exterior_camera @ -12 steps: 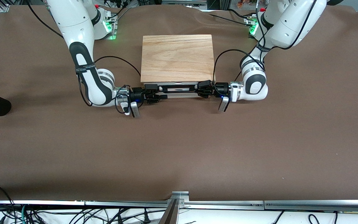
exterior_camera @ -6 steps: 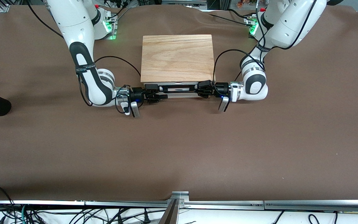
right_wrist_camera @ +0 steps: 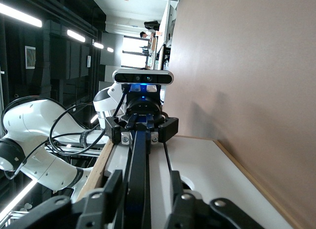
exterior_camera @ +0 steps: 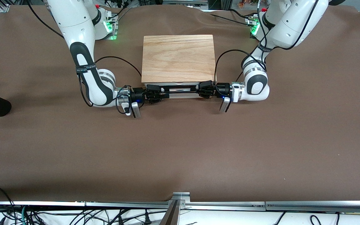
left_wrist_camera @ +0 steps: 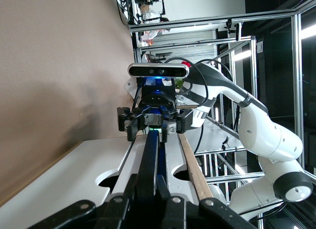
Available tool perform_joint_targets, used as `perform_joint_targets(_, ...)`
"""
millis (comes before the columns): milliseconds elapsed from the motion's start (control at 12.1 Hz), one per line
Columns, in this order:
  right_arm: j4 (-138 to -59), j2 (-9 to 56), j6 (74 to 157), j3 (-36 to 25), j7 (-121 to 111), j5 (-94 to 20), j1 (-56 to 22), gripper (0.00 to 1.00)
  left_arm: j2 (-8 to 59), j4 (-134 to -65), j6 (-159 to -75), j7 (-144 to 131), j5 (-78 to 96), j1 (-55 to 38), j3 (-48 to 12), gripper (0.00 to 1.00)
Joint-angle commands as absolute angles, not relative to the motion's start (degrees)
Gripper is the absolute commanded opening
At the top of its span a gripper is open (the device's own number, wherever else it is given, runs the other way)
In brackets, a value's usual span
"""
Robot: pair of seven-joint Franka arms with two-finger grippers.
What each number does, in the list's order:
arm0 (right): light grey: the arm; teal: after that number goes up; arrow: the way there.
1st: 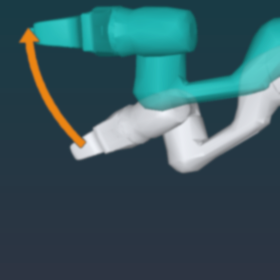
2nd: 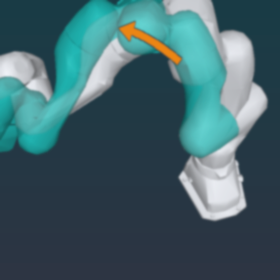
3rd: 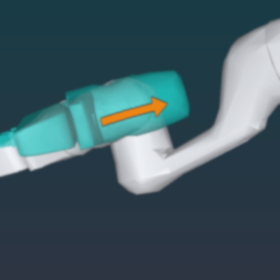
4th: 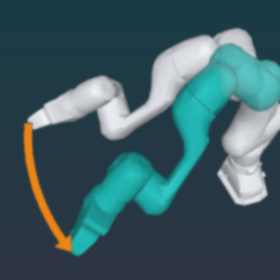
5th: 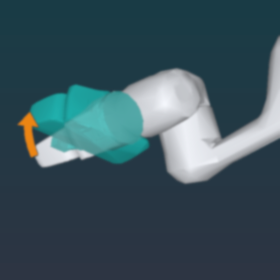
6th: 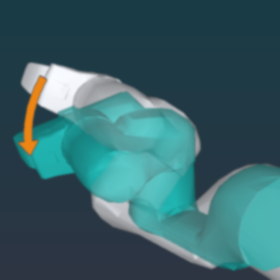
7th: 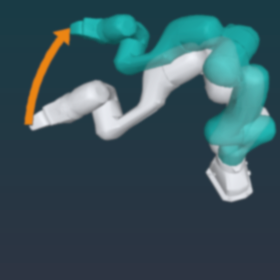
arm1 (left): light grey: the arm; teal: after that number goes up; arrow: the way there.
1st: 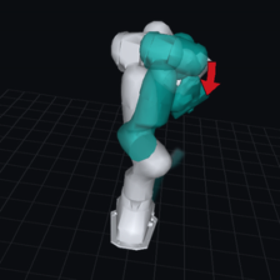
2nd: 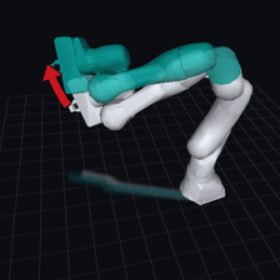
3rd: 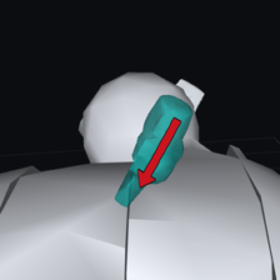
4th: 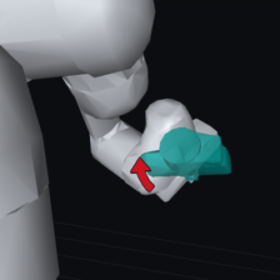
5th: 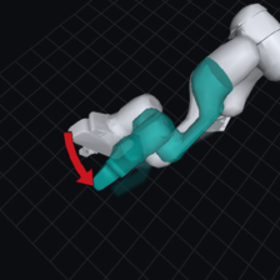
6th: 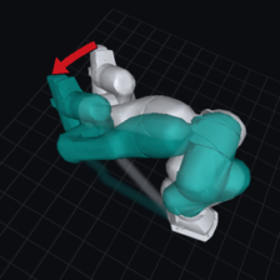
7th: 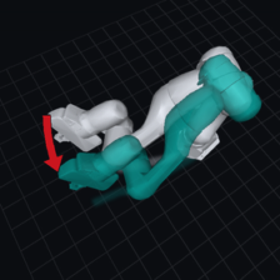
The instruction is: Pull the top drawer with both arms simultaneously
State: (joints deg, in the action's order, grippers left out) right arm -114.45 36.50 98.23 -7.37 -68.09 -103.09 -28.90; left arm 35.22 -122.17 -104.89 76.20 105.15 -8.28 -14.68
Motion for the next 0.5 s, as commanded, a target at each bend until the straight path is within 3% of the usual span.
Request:
perform_joint_targets(0,-114.52,36.3,98.09,-7.38,-68.91,-103.36,-29.18,0.42,34.45,-124.63,-104.24,78.75,103.81,-7.56,-14.51,0.0)
perform_joint_targets(415,-114.52,35.25,97.82,-7.12,-68.64,-103.18,-29.62,0.39,34.45,-124.63,-104.15,78.75,103.18,-7.38,-14.15,0.0)
